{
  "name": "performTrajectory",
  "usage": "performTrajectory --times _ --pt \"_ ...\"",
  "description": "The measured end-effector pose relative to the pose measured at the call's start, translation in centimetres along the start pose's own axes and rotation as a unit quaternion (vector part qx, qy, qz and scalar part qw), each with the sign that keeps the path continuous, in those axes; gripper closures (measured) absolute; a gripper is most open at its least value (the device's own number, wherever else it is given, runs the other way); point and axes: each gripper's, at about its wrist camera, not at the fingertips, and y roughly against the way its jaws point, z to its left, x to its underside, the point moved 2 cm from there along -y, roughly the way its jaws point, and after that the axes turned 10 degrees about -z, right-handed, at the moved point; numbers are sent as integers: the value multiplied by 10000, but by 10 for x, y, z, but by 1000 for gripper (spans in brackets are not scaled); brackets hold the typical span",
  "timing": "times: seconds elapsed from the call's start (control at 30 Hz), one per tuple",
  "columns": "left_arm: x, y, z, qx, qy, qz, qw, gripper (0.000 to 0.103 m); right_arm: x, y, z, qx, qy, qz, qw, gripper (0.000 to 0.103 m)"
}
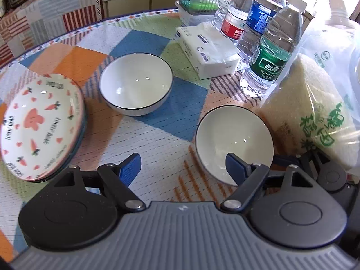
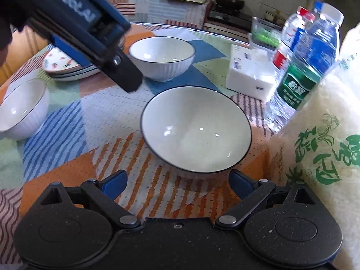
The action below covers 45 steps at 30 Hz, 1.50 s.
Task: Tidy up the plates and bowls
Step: 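Move the left gripper to the white bowl by the rice bag, grasp rim, then lift the held bowl and carry it over the first white bowl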
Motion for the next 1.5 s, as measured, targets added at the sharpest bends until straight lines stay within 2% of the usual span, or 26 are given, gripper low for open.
performTrajectory --times 0.1,0.27,0.33,0.37,0.43,0.6,0.73,0.83,1.2,1.5 --pt "3 -21 -3 168 218 139 9995 28 0 -11 -4 24 -332 53 9994 5" --pt "9 -42 -7 395 383 301 9980 58 4 -28 0 248 -426 44 9988 5" --pt "12 -48 -8 461 421 349 9974 78 5 -33 2 349 -416 7 9985 5" --pt "13 -49 -8 451 425 379 9974 79 6 -35 3 392 -413 -8 9984 5" --pt "15 -52 -9 345 346 381 9981 90 6 -39 3 458 -424 -36 9980 5" --pt "16 -51 -6 418 301 398 9979 89 5 -42 1 520 -575 -231 9967 8" --pt "17 -48 -1 424 379 557 9968 89 8 -37 7 421 -152 -448 9980 8" --pt "19 -40 2 407 412 575 9967 89 8 -30 11 275 -167 -483 9983 8" --pt "12 19 10 213 146 451 9987 88 -14 8 37 81 84 -726 9973 8" --pt "8 80 22 117 -95 116 9998 88 -36 44 63 -102 207 -969 9950 8"
